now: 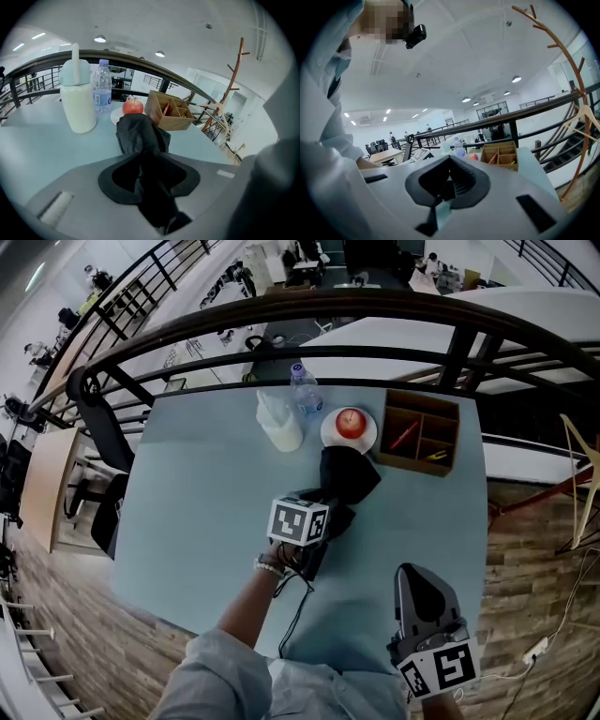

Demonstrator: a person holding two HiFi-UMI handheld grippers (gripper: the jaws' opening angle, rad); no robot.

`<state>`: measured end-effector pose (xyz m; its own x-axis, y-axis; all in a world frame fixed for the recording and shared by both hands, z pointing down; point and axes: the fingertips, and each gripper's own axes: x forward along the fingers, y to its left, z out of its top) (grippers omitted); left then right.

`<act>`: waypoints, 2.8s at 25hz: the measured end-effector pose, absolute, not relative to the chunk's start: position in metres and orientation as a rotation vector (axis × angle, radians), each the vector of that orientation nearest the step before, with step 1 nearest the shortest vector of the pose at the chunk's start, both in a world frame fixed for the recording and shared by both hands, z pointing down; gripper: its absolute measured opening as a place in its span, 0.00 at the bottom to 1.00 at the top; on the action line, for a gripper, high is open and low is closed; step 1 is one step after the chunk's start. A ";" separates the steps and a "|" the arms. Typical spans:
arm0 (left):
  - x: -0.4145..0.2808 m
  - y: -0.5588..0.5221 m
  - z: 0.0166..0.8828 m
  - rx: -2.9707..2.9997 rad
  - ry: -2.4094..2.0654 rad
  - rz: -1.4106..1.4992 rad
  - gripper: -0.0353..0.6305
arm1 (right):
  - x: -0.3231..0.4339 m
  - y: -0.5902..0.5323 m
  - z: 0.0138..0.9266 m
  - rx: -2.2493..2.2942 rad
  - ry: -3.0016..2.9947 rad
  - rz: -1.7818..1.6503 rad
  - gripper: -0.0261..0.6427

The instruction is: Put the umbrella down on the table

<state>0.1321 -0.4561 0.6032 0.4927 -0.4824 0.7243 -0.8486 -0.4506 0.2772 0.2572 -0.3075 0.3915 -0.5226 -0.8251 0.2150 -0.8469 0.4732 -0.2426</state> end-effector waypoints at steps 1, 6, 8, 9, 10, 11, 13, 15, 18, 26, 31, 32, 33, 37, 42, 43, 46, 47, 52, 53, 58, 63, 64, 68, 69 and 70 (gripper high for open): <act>0.131 -0.456 0.602 2.120 -1.105 0.763 0.21 | 0.256 -0.306 0.391 1.497 -2.637 0.491 0.03; 0.127 -0.455 0.588 2.170 -1.172 0.785 0.06 | 0.253 -0.298 0.388 1.495 -2.636 0.480 0.03; 0.127 -0.453 0.583 2.185 -1.174 0.796 0.06 | 0.251 -0.296 0.385 1.493 -2.640 0.475 0.03; 0.127 -0.452 0.581 2.195 -1.179 0.797 0.06 | 0.250 -0.295 0.383 1.491 -2.643 0.471 0.03; 0.127 -0.451 0.578 2.206 -1.184 0.793 0.06 | 0.249 -0.294 0.382 1.490 -2.646 0.468 0.03; 0.127 -0.451 0.574 2.219 -1.189 0.783 0.06 | 0.248 -0.292 0.381 1.489 -2.648 0.463 0.03; 0.126 -0.450 0.566 2.246 -1.199 0.754 0.06 | 0.246 -0.290 0.379 1.491 -2.651 0.456 0.03; 0.124 -0.450 0.557 2.268 -1.219 0.721 0.06 | 0.244 -0.288 0.378 1.490 -2.650 0.452 0.03; 0.122 -0.448 0.538 2.310 -1.253 0.634 0.06 | 0.241 -0.283 0.374 1.488 -2.650 0.443 0.03; 0.119 -0.436 0.481 2.424 -1.315 0.449 0.06 | 0.232 -0.274 0.361 1.500 -2.651 0.397 0.03; 0.116 -0.421 0.449 2.438 -1.332 0.307 0.06 | 0.226 -0.269 0.353 1.517 -2.654 0.363 0.03; 0.114 -0.417 0.443 2.440 -1.331 0.281 0.06 | 0.224 -0.267 0.350 1.520 -2.656 0.355 0.03; 0.113 -0.413 0.437 2.446 -1.333 0.263 0.06 | 0.223 -0.265 0.348 1.525 -2.657 0.347 0.03; 0.108 -0.396 0.411 2.483 -1.330 0.177 0.06 | 0.217 -0.258 0.343 1.547 -2.655 0.322 0.03; 0.091 -0.370 0.380 2.479 -1.328 0.060 0.06 | 0.205 -0.247 0.334 1.565 -2.652 0.294 0.03; 0.087 -0.364 0.374 2.484 -1.335 0.047 0.06 | 0.202 -0.245 0.333 1.569 -2.651 0.286 0.03; 0.077 -0.345 0.358 2.524 -1.341 0.007 0.06 | 0.194 -0.237 0.332 1.591 -2.646 0.262 0.03; 0.075 -0.339 0.354 2.537 -1.341 -0.003 0.06 | 0.192 -0.234 0.332 1.599 -2.642 0.255 0.03; 0.062 -0.310 0.333 2.620 -1.355 -0.011 0.06 | 0.179 -0.219 0.328 1.644 -2.624 0.222 0.03; 0.059 -0.304 0.329 2.633 -1.347 -0.020 0.06 | 0.176 -0.215 0.326 1.655 -2.621 0.216 0.03; 0.045 -0.269 0.310 2.686 -1.307 -0.061 0.06 | 0.159 -0.192 0.316 1.708 -2.609 0.187 0.03; 0.030 -0.241 0.305 2.719 -1.265 -0.060 0.06 | 0.140 -0.171 0.316 1.743 -2.590 0.174 0.03; 0.027 -0.236 0.304 2.722 -1.258 -0.057 0.06 | 0.136 -0.168 0.315 1.749 -2.587 0.170 0.03; 0.016 -0.218 0.305 2.723 -1.218 -0.068 0.06 | 0.123 -0.157 0.315 1.768 -2.565 0.156 0.03; 0.013 -0.215 0.306 2.721 -1.208 -0.072 0.06 | 0.120 -0.154 0.315 1.772 -2.559 0.154 0.03; 0.011 -0.211 0.306 2.719 -1.201 -0.075 0.06 | 0.117 -0.152 0.315 1.773 -2.557 0.153 0.03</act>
